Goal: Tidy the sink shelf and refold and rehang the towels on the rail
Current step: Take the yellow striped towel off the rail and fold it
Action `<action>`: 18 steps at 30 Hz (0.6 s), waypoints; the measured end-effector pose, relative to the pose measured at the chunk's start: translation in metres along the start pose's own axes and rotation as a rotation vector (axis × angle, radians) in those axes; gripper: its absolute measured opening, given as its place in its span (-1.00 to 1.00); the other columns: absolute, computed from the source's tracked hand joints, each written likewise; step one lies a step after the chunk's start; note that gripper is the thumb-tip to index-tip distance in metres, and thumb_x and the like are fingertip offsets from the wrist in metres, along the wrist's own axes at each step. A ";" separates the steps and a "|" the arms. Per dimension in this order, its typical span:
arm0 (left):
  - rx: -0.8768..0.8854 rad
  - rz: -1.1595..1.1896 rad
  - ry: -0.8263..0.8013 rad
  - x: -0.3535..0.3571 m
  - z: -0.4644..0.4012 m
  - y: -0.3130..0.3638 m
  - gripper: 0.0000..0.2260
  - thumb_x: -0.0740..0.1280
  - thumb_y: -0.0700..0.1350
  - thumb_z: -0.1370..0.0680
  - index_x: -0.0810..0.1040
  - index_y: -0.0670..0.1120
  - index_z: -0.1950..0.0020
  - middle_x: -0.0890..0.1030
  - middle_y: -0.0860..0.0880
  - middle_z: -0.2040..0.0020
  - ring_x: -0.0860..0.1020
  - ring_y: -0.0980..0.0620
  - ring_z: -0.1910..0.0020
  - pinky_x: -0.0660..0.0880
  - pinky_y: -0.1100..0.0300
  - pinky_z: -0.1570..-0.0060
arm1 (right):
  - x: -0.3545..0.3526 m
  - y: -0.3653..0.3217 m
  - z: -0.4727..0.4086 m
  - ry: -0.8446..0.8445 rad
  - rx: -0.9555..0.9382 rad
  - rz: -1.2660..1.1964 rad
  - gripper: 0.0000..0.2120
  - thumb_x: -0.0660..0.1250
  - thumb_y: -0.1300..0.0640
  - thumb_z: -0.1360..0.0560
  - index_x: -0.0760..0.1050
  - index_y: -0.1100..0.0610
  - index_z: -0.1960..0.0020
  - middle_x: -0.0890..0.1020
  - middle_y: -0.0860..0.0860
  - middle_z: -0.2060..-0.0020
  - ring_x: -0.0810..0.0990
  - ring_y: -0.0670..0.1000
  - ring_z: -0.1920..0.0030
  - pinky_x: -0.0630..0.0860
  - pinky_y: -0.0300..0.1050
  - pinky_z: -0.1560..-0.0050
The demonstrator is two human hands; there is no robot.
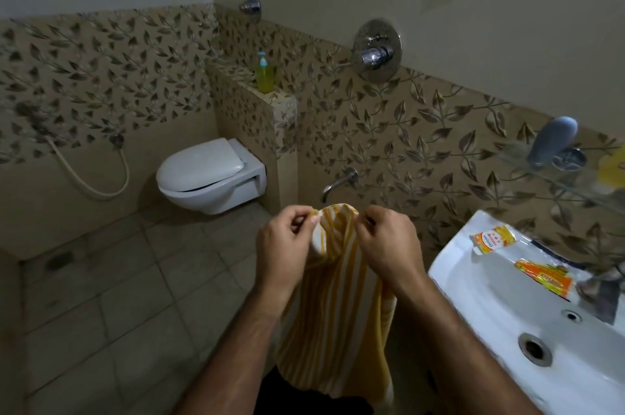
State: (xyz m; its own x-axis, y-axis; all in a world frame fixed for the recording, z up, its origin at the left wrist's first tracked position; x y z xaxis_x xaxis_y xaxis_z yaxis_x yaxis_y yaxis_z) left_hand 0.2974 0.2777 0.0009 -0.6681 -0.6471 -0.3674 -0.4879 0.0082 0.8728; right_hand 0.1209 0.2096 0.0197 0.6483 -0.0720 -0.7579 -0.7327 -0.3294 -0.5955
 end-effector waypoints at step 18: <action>0.148 -0.240 -0.292 0.030 -0.015 0.035 -0.80 0.35 -0.19 -0.53 0.65 0.08 -0.05 0.64 0.18 0.07 0.56 0.24 0.08 0.41 0.44 0.10 | 0.020 0.004 0.007 -0.332 0.032 -0.278 -0.91 0.41 0.01 -0.50 0.62 0.02 0.07 0.68 -0.04 0.24 0.65 -0.07 0.20 0.60 -0.06 0.17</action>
State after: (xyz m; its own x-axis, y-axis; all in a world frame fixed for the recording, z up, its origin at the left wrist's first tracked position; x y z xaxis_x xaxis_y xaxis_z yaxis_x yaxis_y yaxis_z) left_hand 0.2685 0.2474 0.0251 -0.6467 -0.4002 -0.6493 -0.7107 0.0071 0.7035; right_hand 0.1295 0.2134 0.0006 0.7239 0.3236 -0.6093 -0.5495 -0.2636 -0.7928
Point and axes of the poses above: each hand's wrist, its own z-axis away from the middle knuckle, its own x-axis out of the palm, y = z × x, the point moved 7 cm from there along -z, towards the middle knuckle
